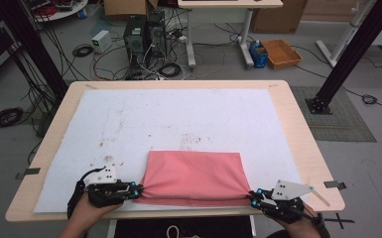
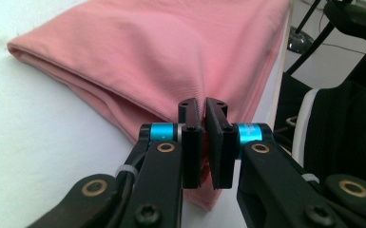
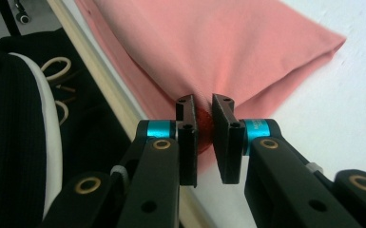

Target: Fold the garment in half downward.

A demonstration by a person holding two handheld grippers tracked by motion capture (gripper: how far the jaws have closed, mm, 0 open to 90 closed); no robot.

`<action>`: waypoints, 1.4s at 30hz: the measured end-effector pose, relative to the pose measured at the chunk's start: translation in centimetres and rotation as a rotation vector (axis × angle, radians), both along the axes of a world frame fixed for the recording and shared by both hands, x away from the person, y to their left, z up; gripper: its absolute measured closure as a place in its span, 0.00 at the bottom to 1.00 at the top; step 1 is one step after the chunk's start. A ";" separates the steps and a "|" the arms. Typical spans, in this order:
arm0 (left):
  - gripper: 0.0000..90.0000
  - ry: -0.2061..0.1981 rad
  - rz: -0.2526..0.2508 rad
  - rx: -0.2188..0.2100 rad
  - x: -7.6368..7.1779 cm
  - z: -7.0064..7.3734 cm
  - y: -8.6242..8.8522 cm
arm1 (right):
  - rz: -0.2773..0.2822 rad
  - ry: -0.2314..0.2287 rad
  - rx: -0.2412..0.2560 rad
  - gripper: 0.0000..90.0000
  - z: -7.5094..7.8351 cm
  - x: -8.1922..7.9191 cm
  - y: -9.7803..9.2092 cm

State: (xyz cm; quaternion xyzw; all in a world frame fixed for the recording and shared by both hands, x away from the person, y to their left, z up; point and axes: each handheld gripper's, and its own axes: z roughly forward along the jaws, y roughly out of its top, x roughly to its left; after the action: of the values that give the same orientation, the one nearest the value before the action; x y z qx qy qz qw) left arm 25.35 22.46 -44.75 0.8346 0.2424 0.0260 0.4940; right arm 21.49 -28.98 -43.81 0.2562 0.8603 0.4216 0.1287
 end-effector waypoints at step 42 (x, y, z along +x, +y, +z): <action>0.44 0.068 0.297 0.081 11.7 0.2 -2.1 | -0.170 0.138 -0.017 0.55 -0.8 15.2 3.5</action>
State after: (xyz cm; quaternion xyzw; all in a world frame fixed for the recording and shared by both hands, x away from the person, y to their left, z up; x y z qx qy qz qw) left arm 37.01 20.31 -44.58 0.8091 0.3788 0.0802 0.4421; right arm 36.72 -25.46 -44.60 0.3557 0.8457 0.3833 0.1067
